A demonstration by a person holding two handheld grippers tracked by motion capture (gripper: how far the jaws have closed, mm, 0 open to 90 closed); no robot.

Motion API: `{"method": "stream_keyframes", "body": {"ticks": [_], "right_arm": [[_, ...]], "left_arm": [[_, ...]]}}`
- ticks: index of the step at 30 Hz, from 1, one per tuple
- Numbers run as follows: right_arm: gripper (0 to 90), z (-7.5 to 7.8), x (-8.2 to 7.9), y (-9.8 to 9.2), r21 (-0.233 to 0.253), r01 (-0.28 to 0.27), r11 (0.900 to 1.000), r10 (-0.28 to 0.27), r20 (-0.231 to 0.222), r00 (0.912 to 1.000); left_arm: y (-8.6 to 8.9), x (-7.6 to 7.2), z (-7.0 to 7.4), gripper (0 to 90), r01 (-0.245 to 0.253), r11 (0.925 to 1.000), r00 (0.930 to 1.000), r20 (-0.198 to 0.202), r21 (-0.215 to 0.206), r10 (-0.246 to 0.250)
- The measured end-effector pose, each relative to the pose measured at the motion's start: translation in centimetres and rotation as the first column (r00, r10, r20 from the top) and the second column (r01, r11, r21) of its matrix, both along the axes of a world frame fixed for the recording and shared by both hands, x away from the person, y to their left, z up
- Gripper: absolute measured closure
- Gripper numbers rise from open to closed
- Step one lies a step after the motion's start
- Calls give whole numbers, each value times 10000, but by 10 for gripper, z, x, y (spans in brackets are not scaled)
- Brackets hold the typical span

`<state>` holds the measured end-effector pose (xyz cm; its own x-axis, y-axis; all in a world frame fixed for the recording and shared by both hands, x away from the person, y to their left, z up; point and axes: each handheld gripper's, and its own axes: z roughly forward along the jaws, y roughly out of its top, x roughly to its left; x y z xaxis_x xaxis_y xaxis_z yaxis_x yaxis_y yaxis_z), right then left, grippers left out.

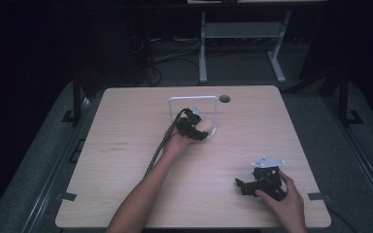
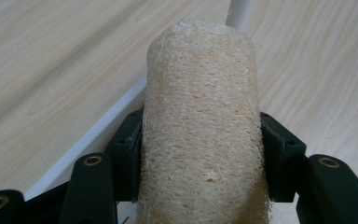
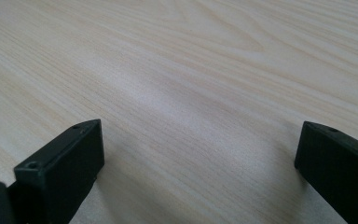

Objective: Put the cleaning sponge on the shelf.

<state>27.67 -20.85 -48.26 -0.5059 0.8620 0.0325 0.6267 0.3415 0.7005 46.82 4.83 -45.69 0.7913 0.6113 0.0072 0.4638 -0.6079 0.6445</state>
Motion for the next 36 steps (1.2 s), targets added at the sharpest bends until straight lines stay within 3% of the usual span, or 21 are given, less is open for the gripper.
{"method": "stream_keyframes", "body": {"ticks": [9,12,22,28,31,36], "right_arm": [[9,0,0,0,-1,1,10000,-1,2,10000],[9,0,0,0,0,1,10000,-1,3,10000],[9,0,0,0,-11,-3,10000,3,-4,10000],[9,0,0,0,1,-12,10000,12,3,10000],[9,0,0,0,19,-3,10000,3,7,10000],[9,0,0,0,-2,-2,10000,2,4,10000]], "left_arm": [[1,2,0,410,-9,10000,10000,-6,72,9],[0,1,0,354,-77,10000,9999,94,61,77],[8,-11,17,341,-186,9991,9991,374,-377,200],[19,-19,35,411,-7,9984,9982,598,-561,40],[24,-25,43,457,-18,9973,9990,455,-739,51],[31,-35,50,647,132,9942,9995,309,-1069,-99]]}}
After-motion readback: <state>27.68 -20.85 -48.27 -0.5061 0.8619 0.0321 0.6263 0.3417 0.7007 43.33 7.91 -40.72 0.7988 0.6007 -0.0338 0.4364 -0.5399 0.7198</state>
